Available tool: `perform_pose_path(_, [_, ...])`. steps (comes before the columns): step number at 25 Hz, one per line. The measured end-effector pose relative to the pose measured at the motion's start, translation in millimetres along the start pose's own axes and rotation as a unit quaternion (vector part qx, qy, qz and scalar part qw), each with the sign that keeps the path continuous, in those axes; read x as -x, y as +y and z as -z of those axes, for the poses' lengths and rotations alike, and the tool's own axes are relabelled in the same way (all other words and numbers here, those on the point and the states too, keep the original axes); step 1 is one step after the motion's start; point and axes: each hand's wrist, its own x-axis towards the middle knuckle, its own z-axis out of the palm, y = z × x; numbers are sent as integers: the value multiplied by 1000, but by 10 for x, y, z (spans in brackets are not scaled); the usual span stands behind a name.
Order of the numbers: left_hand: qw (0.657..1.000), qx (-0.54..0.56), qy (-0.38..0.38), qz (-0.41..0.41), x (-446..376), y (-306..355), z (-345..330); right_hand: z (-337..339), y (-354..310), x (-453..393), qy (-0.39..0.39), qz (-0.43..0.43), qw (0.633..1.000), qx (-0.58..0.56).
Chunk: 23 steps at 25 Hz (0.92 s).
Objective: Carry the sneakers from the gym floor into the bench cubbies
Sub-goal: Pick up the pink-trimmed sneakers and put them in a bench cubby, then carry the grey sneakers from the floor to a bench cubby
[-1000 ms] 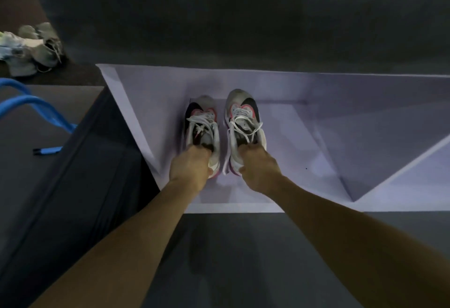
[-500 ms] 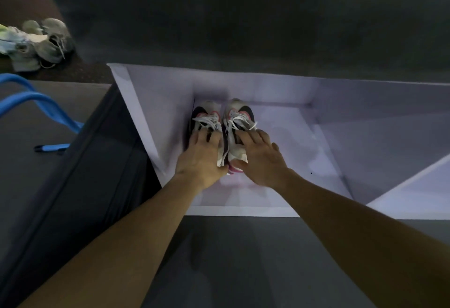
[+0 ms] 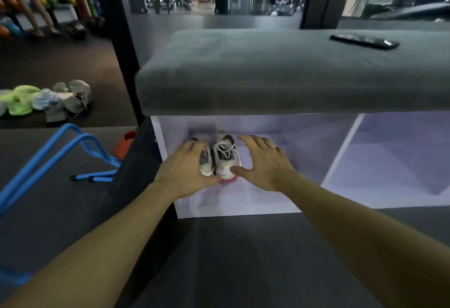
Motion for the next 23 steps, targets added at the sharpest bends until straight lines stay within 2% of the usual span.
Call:
perform_pose_path(5, [996, -20, 82, -21, 580, 600, 916, 1016, -367, 556, 56, 23, 998, 28])
perform_pose_path(8, [988, -17, 142, -59, 925, 954, 1515, 1678, -645, 859, 112, 37, 992, 43])
perform_pose_path(13, [980, -75, 172, -70, 1381, 1450, 2444, 2685, -1037, 1231, 166, 55, 982, 76])
perform_pose_path(20, [954, -152, 240, -96, 1506, 2001, 3693, 4040, -1392, 1153, 225, 84, 967, 83])
perform_pose_path(23, [953, -160, 241, -91, 1400, 2277, 4278, 4619, -1510, 1009, 213, 90, 969, 91])
